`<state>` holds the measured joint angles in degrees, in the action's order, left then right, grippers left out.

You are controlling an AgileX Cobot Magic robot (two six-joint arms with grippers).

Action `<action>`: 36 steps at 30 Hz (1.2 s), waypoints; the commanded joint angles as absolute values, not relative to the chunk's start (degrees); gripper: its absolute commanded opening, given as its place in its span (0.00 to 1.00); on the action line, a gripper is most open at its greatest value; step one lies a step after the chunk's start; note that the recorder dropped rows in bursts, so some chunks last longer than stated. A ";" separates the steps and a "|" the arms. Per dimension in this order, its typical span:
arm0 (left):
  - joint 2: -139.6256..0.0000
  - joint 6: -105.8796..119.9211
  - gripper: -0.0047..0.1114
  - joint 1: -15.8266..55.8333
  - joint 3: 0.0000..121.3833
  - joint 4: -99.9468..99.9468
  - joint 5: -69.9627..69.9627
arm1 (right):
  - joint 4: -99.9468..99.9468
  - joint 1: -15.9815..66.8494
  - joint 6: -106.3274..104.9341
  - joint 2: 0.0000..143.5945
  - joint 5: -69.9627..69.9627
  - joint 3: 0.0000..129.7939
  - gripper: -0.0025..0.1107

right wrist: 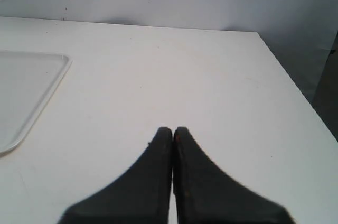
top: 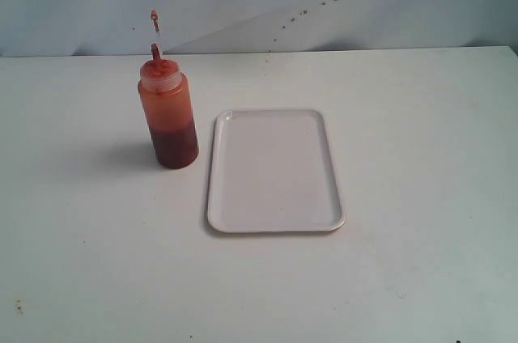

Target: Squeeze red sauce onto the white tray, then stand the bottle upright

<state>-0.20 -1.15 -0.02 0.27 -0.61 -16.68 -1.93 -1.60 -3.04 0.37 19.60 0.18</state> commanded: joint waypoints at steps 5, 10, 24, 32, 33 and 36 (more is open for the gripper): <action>0.00 -1.50 0.04 0.24 0.00 -0.35 -16.35 | -2.14 -1.88 -3.00 0.00 19.07 0.00 0.02; 0.00 -1.50 0.04 0.24 0.00 -0.35 -16.35 | -2.14 -1.88 -3.00 0.00 19.07 0.00 0.02; 0.00 0.00 0.04 0.24 0.00 2.46 -8.83 | -2.14 -1.88 -3.00 0.00 19.07 0.00 0.02; 0.00 0.00 0.04 0.24 0.00 9.49 9.65 | -2.14 -1.88 -3.00 0.00 19.07 0.00 0.02; 0.00 0.00 0.04 0.24 0.00 9.49 11.02 | -2.14 -1.88 -3.00 0.00 19.07 0.00 0.02; 0.00 0.00 0.04 0.24 0.00 9.49 14.93 | -2.14 -1.88 -3.00 0.00 19.07 0.00 0.02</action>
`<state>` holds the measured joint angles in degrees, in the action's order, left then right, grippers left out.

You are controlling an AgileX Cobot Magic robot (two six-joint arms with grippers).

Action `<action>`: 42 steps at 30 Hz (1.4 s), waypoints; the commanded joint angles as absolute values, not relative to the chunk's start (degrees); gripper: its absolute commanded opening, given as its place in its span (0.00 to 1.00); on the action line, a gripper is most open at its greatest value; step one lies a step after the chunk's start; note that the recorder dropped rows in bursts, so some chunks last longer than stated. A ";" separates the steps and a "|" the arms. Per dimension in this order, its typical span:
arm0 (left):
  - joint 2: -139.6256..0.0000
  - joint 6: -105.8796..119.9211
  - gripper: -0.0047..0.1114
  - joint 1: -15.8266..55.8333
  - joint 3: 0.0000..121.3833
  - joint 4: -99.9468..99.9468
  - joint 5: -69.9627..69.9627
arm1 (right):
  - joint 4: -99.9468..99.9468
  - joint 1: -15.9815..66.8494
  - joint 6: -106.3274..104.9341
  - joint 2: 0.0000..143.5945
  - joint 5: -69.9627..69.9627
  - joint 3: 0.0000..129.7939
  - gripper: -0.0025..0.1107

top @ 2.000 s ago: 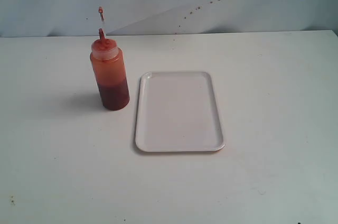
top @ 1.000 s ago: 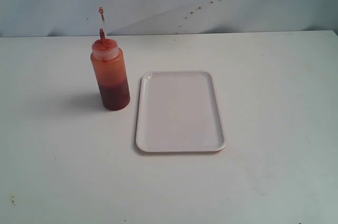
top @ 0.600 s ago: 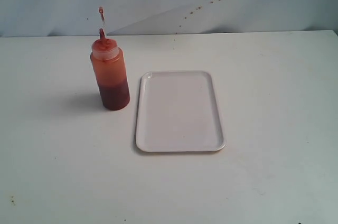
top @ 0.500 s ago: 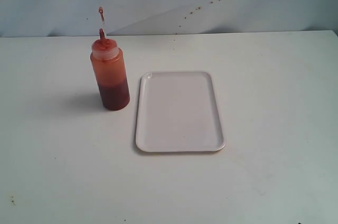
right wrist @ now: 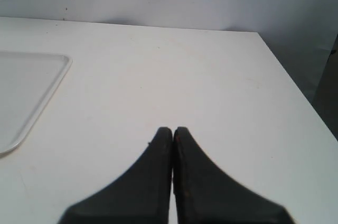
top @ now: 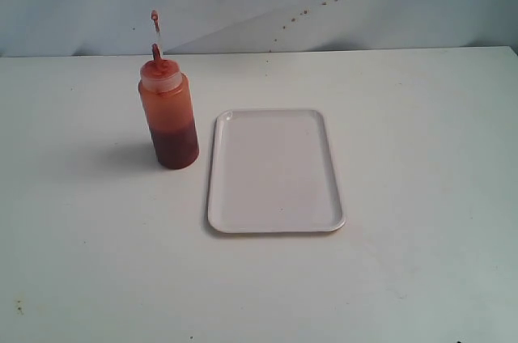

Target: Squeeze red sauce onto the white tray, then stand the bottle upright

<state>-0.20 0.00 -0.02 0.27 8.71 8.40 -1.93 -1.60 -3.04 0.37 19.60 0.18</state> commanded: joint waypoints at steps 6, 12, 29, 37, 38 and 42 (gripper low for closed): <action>0.00 -6.83 0.04 0.24 0.00 9.49 32.29 | -2.14 -1.88 -3.00 0.00 19.07 0.00 0.02; -3.21 -0.98 0.04 0.24 5.53 10.64 43.64 | -2.14 -1.88 -3.00 0.00 19.07 0.00 0.02; -60.20 -22.12 0.04 0.24 28.17 -37.08 38.25 | -2.14 -1.88 -3.00 0.00 19.07 0.00 0.02; -94.32 -15.58 0.04 -0.06 28.17 -42.36 68.04 | -2.14 -1.88 -3.00 0.00 19.07 0.00 0.02; -98.64 -13.58 0.04 -0.06 28.17 -40.95 69.96 | -2.14 -1.88 -3.00 0.00 19.07 0.00 0.02; -113.52 -6.93 0.04 -0.06 30.77 -39.54 69.96 | -2.14 -1.88 -3.00 0.00 19.07 0.00 0.02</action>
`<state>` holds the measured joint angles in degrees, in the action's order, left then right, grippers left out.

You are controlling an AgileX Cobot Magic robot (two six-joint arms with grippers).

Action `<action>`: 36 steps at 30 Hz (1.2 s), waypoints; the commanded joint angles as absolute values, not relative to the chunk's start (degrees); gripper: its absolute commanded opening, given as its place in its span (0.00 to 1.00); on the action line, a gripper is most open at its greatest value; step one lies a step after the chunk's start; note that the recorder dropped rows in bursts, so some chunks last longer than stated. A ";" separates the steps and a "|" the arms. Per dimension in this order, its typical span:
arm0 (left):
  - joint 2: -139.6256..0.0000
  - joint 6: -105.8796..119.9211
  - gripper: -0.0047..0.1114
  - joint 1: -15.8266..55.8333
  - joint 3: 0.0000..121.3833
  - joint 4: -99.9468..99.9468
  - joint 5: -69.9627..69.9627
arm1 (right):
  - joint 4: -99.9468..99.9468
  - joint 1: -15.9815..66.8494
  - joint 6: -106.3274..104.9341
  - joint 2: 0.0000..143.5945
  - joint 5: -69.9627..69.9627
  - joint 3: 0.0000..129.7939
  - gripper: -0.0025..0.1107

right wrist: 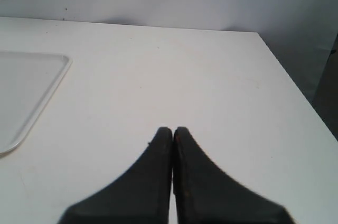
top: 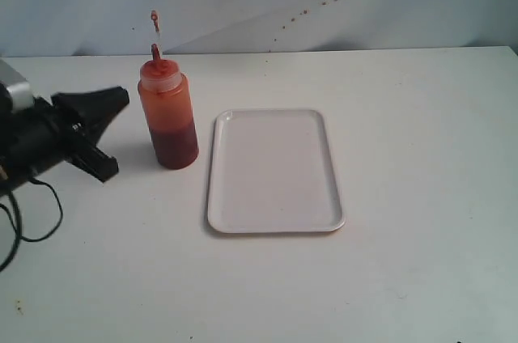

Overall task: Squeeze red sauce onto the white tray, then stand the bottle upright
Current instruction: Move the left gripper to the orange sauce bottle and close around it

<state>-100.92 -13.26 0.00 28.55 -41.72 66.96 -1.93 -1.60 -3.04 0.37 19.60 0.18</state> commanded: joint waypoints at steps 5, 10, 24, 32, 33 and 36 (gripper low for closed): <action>-125.33 0.39 0.04 -0.06 35.35 -41.39 69.96 | -2.14 -1.88 -3.00 0.00 19.07 0.00 0.02; -126.72 -1.66 0.04 -0.06 40.02 -42.99 69.96 | -2.14 -1.88 -3.00 0.00 19.07 0.00 0.02; -126.72 -10.70 0.94 0.00 40.34 -42.31 69.96 | -2.14 -1.88 -3.00 0.00 19.07 0.00 0.02; -126.68 -10.38 0.94 0.00 41.04 -42.40 69.96 | -2.14 -1.88 -3.00 0.00 19.07 0.00 0.02; -126.94 -10.24 0.94 0.00 41.04 -41.88 69.96 | -2.14 -1.88 -3.00 0.00 19.07 0.00 0.02; -128.47 -10.65 0.94 -0.06 42.34 -42.29 69.96 | -2.14 -1.88 -3.00 0.00 19.07 0.00 0.02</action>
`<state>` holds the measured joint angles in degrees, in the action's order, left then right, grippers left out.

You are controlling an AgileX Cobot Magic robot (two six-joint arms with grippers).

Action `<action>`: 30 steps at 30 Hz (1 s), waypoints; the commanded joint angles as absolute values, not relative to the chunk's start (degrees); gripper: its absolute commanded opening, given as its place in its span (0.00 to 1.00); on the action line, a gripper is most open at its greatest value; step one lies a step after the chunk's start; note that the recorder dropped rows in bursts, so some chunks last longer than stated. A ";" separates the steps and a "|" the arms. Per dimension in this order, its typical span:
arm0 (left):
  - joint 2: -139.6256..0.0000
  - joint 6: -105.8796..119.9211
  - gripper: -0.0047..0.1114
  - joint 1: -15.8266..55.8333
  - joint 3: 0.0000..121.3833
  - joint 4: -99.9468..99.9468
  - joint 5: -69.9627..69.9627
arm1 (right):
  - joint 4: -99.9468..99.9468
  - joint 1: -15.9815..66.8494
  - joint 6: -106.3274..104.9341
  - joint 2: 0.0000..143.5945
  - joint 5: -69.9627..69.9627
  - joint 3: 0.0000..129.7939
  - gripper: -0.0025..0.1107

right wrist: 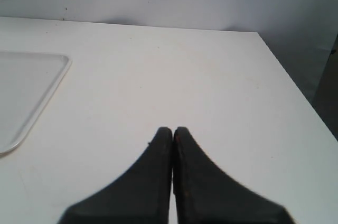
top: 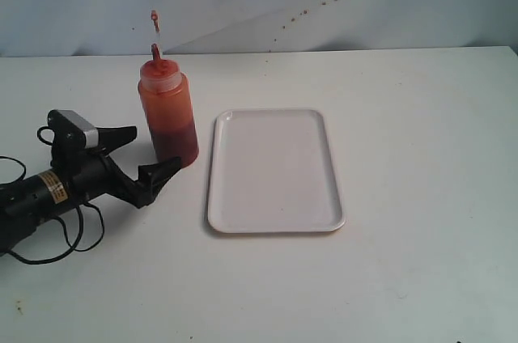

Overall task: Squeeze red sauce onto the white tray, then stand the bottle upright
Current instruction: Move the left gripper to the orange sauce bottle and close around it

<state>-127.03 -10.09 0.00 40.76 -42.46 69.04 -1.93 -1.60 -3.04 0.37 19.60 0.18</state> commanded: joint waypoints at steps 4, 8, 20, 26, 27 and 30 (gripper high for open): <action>-131.72 -14.45 0.94 0.30 45.97 -44.39 69.96 | -2.14 -1.88 -3.00 0.00 19.07 0.00 0.02; -134.01 -15.15 0.94 0.30 49.10 -47.27 69.96 | -2.14 -1.88 -3.00 0.00 19.07 0.00 0.02; -138.27 -16.08 0.94 0.30 57.32 -48.48 69.96 | -2.14 -1.88 -3.00 0.00 19.07 0.00 0.02; -140.08 -20.08 0.94 0.30 61.13 -50.91 69.96 | -2.14 -1.88 -3.00 0.00 19.07 0.00 0.02; -140.31 -20.54 0.94 0.30 61.70 -51.61 69.96 | -2.14 -1.88 -3.00 0.00 19.07 0.00 0.02; -140.31 -21.06 0.94 0.30 63.03 -54.01 69.96 | -2.14 -1.88 -3.00 0.00 19.07 0.00 0.02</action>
<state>-140.18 -19.77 0.07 61.66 -51.75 69.18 -1.93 -1.60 -3.04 0.37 19.60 0.18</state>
